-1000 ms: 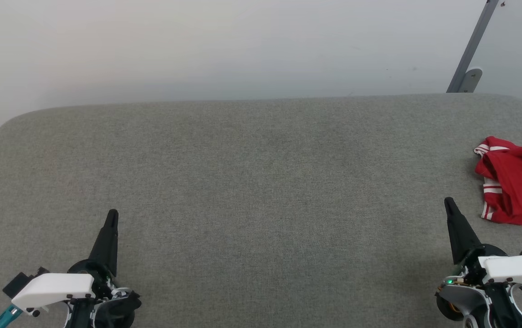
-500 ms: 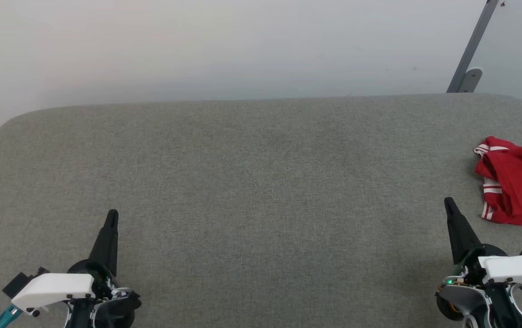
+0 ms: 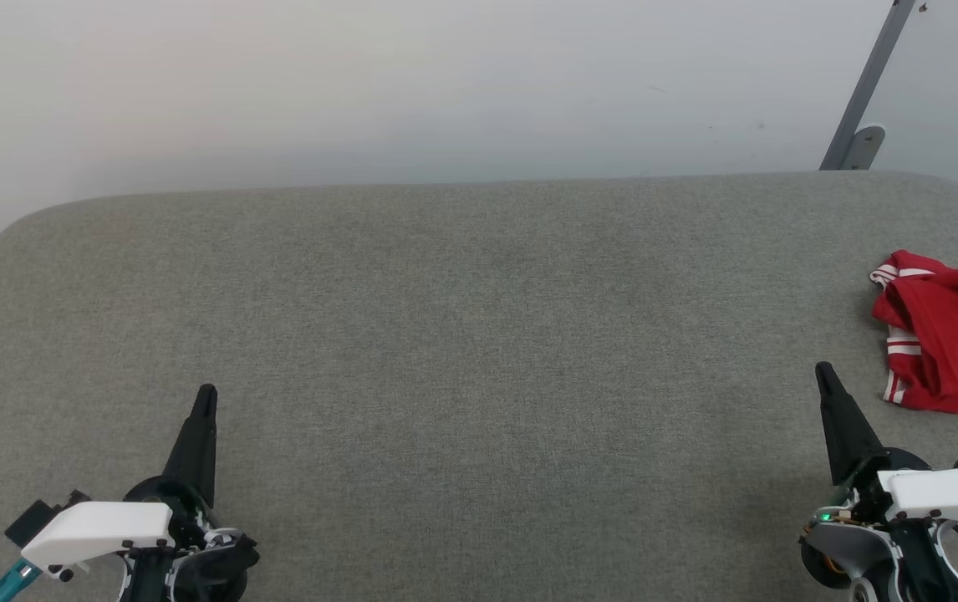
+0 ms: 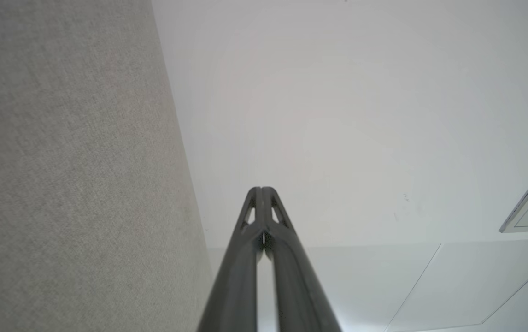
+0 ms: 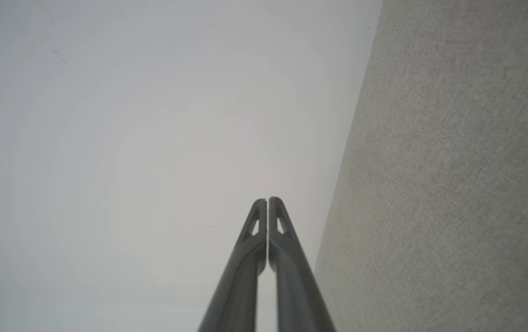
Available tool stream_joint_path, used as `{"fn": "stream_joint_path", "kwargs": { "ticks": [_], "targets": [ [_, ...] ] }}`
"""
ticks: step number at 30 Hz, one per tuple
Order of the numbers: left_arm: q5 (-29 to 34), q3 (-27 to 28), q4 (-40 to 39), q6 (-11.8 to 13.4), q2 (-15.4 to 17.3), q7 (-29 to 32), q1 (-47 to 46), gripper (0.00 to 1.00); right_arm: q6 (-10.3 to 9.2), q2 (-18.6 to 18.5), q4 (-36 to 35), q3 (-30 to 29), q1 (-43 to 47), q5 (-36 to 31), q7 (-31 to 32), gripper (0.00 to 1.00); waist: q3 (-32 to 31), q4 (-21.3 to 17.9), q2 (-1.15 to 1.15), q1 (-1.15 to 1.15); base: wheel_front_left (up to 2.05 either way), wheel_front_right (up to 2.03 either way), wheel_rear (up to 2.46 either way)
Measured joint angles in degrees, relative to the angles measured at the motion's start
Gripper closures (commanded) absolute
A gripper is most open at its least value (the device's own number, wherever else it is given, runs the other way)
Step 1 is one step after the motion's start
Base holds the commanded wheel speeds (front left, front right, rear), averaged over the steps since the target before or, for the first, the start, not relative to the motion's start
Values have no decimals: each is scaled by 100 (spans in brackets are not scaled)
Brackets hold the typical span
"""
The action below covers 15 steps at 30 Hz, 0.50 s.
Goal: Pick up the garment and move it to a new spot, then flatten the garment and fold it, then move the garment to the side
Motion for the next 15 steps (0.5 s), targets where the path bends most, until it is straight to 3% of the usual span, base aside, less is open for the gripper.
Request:
{"fn": "stream_joint_path", "kwargs": {
  "ticks": [15],
  "targets": [
    [3,2,0,0,-2,12,0,100,-1,0,0,0,0,0,0,100,0,0,0,0,0,0,0]
  ]
}}
